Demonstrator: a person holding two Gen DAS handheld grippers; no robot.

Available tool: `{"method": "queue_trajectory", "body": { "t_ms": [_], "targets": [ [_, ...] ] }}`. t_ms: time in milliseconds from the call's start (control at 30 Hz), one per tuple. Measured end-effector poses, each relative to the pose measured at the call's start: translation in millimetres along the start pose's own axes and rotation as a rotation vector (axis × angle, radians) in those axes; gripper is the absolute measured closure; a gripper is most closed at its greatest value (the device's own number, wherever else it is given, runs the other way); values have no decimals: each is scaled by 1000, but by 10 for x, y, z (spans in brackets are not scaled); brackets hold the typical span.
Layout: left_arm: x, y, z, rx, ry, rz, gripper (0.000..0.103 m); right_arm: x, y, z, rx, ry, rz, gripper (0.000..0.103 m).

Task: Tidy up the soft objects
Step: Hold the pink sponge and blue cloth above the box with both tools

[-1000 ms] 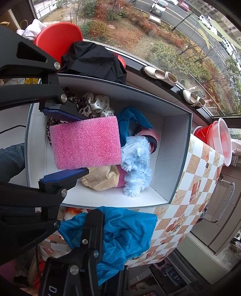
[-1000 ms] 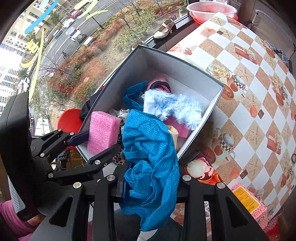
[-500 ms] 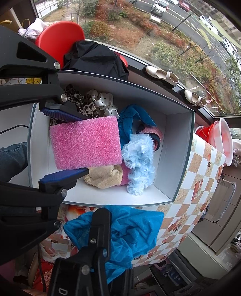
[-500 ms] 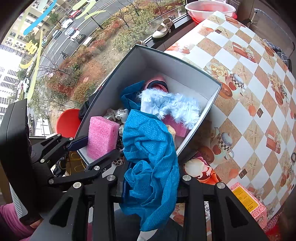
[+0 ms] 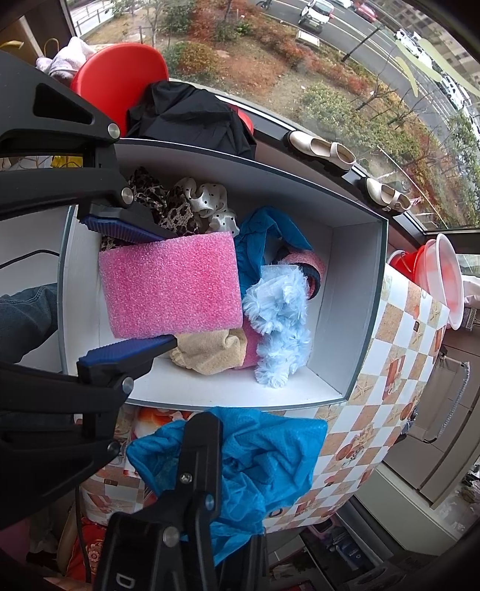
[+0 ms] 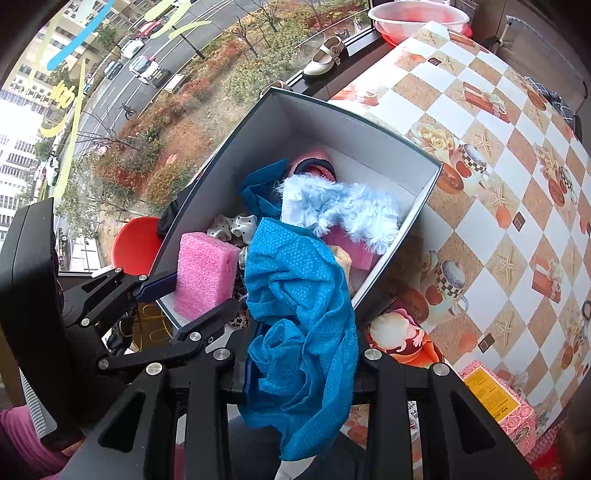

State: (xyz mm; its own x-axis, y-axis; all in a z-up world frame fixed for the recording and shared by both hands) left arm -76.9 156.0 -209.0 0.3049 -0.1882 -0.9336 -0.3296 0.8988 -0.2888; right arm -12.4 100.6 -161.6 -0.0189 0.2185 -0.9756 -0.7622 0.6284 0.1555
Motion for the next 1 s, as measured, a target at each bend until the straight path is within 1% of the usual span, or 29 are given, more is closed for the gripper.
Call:
{"method": "queue_trajectory", "body": {
  "t_ms": [267,500,667,1000],
  "targets": [
    [3,-25,-20,5,4,1,51,-6,-17,6,4,-1,-5,69],
    [-14,-57,36,18,3,11,51,-36,-57,23,20,-11,-8,69],
    [-4,-15,73,13,4,16,51,-13,-78,27,34,-5,2,69],
    [16,60,58,-6,10,19,51,13,-46,57,18,0,-2,69]
  ]
}}
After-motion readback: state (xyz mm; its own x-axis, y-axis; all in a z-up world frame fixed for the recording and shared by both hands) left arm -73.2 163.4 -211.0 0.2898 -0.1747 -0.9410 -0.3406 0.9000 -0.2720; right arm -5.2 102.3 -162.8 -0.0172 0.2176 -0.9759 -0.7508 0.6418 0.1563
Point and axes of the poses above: each gripper's, at about its wrist camera, not at the fingertips, and x roughly the way its jaws point, y to its left, z to its top, the point moved 7 cm from there along x, roughly the way its jaws point, and after that the axes turned 10 degrees about -z, right-handed, at the moved point
